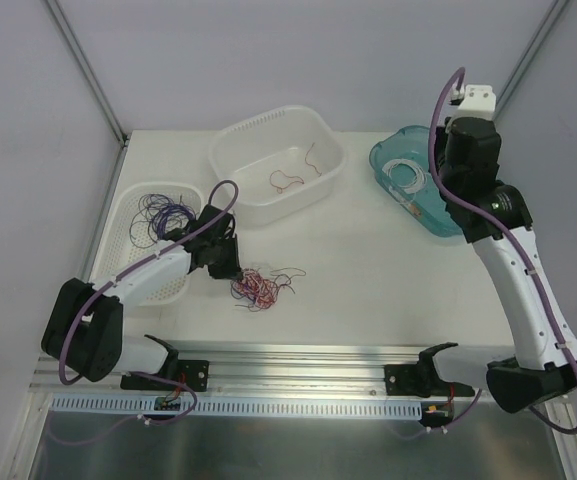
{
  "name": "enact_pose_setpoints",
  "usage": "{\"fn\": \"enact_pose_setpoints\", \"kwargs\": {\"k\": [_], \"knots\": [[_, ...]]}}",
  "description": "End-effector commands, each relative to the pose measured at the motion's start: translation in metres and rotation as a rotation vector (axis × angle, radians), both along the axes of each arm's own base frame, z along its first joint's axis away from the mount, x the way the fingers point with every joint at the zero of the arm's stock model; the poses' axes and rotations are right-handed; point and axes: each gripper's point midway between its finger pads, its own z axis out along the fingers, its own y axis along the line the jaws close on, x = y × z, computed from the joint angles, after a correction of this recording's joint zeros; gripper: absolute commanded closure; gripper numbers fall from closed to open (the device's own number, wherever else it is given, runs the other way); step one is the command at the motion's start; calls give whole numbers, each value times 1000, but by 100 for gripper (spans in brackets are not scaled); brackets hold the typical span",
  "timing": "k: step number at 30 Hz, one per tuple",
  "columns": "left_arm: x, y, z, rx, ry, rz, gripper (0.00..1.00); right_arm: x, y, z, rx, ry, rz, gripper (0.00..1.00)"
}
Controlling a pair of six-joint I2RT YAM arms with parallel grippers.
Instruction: Untangle the cables
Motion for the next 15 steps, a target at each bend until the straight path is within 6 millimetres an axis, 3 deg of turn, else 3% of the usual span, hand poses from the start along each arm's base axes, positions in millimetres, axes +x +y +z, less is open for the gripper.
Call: {"fn": "enact_pose_setpoints", "kwargs": {"k": [1,3,11,15], "knots": [[2,-12,16,-52,-44,-32,100,32,-19,24,-35,-83,-22,99],[4,-14,18,-57,-50,-32,100,45,-34,29,-24,-114,-62,99],[5,-30,28,-114,-62,-47,100,108,-81,-1,50,-117,-152,99],[7,-32,31,-123,-66,-39,100,126,-87,1,100,-131,-124,99]]}}
